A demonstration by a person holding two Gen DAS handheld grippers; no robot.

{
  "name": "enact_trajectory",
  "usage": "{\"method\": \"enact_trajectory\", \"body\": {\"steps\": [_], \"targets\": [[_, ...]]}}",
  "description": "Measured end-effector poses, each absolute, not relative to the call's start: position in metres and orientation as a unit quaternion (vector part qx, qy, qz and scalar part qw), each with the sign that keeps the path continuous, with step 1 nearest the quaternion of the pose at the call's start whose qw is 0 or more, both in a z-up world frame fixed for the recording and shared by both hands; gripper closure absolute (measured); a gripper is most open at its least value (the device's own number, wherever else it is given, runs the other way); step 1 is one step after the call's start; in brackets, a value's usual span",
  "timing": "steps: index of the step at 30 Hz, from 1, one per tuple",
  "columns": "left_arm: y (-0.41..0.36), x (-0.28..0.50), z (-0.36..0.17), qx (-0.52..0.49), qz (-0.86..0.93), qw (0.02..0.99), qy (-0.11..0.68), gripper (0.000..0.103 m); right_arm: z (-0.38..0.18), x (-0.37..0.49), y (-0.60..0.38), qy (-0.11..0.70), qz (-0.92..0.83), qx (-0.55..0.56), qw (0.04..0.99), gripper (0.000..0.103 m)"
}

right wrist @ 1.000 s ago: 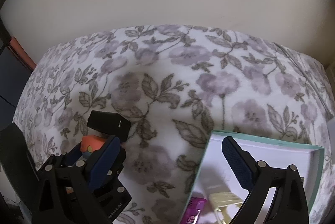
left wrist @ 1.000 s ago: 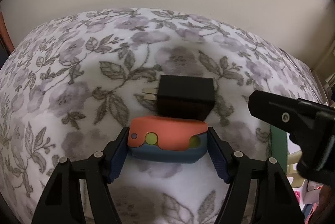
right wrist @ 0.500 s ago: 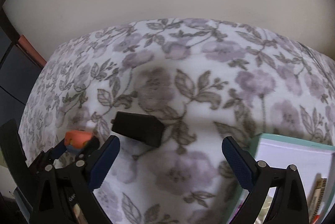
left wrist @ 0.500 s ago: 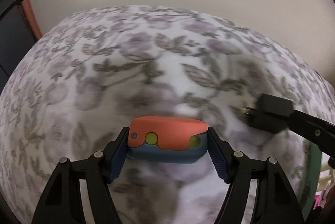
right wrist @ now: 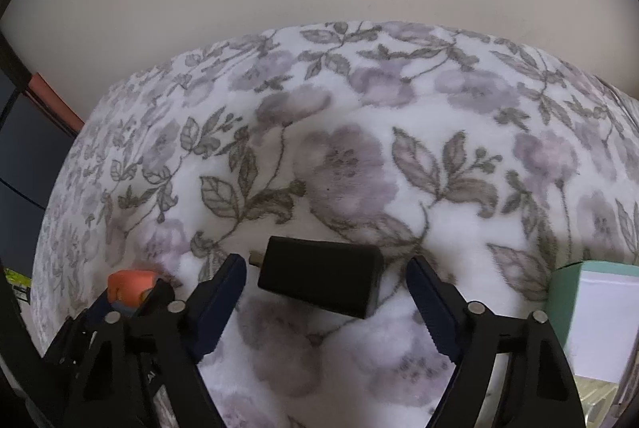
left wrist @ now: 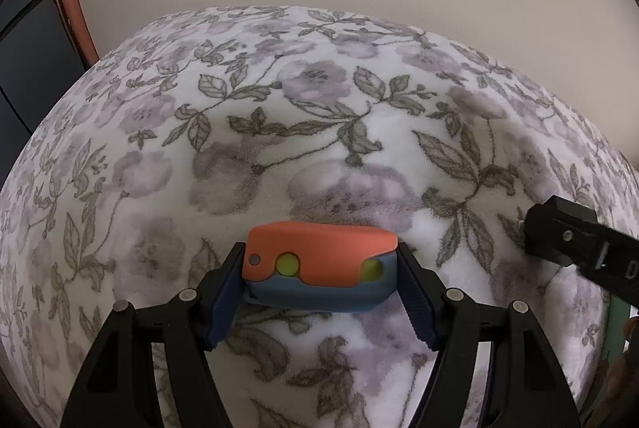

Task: Organize rigid objects
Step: 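Grasp the orange-blue toy with the left tool while the right tool grasps the black charger, then lift and carry the toy and charger toward the tray with both tools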

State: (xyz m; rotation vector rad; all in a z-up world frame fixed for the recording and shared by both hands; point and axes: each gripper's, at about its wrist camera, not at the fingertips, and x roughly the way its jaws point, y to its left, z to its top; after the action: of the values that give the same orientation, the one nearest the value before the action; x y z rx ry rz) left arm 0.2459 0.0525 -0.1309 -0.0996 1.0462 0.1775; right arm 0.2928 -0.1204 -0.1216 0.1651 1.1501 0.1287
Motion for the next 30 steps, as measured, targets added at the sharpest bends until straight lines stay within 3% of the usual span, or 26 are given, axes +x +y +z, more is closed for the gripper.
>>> {"method": "enact_trajectory", "body": {"steps": [4,20,21,23,26,30], "targets": [[0.053,0.247,-0.132,-0.047,0.083,0.862,0.499,0.03,-0.124,0.295,-0.11,0.542,0.059,0.057,0.836,0.029],[0.046,0.238,-0.119,-0.038,0.075,0.864,0.497,0.031,-0.102,0.276,-0.102,0.532,0.069,0.034,0.843,0.03],[0.045,0.236,-0.116,-0.039,0.074,0.865,0.495,0.031,-0.098,0.273,-0.102,0.53,0.069,0.032,0.844,0.034],[0.043,0.231,-0.109,-0.042,0.071,0.866,0.493,0.031,-0.092,0.267,-0.103,0.527,0.075,0.034,0.846,0.065],[0.04,0.222,-0.099,-0.046,0.068,0.867,0.491,0.031,-0.081,0.255,-0.108,0.527,0.07,0.031,0.846,0.064],[0.037,0.205,-0.089,-0.054,0.065,0.866,0.493,0.031,-0.079,0.24,-0.119,0.54,0.065,0.036,0.839,0.079]]}}
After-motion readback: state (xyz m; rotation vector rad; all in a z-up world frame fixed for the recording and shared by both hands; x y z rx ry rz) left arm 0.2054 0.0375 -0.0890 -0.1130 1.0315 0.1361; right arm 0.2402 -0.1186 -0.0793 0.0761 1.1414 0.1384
